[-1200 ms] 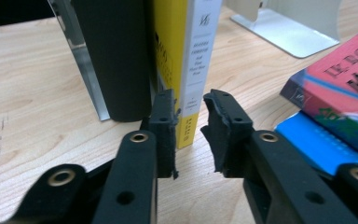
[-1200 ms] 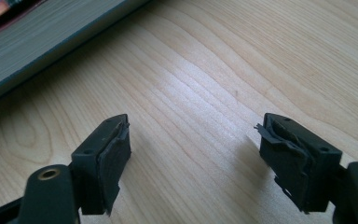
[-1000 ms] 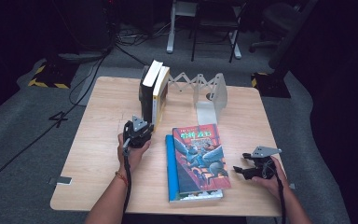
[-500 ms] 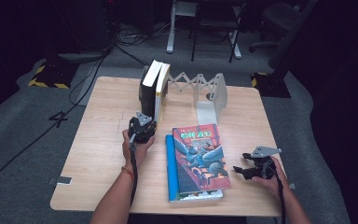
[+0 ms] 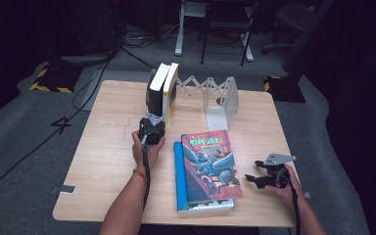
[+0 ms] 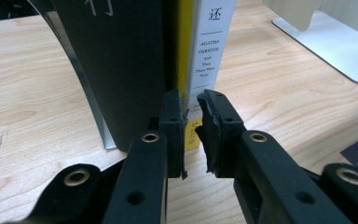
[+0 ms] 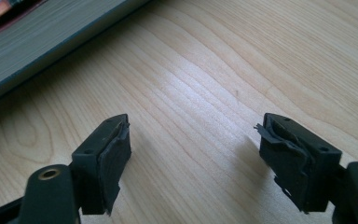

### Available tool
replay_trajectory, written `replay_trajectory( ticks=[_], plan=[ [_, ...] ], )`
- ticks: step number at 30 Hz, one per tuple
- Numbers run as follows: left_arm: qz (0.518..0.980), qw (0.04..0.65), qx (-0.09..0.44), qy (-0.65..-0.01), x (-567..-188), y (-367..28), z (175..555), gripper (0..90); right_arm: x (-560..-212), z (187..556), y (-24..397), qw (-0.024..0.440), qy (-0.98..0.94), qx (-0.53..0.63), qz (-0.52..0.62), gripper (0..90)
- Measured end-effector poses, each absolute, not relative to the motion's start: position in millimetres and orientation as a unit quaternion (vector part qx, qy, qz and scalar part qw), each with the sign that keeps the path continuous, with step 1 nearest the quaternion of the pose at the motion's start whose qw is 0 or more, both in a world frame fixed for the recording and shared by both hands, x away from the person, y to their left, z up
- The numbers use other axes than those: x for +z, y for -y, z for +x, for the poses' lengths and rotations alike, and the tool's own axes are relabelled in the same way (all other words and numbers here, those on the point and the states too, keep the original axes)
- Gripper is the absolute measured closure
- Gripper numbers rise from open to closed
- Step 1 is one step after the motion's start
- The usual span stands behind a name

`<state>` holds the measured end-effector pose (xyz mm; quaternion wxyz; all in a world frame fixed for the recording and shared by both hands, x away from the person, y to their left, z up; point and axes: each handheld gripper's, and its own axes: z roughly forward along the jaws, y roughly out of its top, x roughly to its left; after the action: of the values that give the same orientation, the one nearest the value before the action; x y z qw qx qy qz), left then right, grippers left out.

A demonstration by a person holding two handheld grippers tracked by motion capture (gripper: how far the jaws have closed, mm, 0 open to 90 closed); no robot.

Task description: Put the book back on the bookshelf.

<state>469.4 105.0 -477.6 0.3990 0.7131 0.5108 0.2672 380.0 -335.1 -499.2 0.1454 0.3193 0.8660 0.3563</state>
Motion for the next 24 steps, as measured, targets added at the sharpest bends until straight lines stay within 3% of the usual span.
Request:
replay_trajectory(
  ticks=[15,24],
  plan=[
    [0.716,0.398,0.264,-0.51,-475.5,-103.4,479.3,79.4,-499.3,379.6,335.4,0.145,-0.865,0.357,0.321,25.0],
    [0.726,0.411,0.254,-0.489,-469.8,-106.8,475.2,74.3,-499.4,379.5,336.2,0.144,-0.865,0.357,0.322,25.0]
  ],
)
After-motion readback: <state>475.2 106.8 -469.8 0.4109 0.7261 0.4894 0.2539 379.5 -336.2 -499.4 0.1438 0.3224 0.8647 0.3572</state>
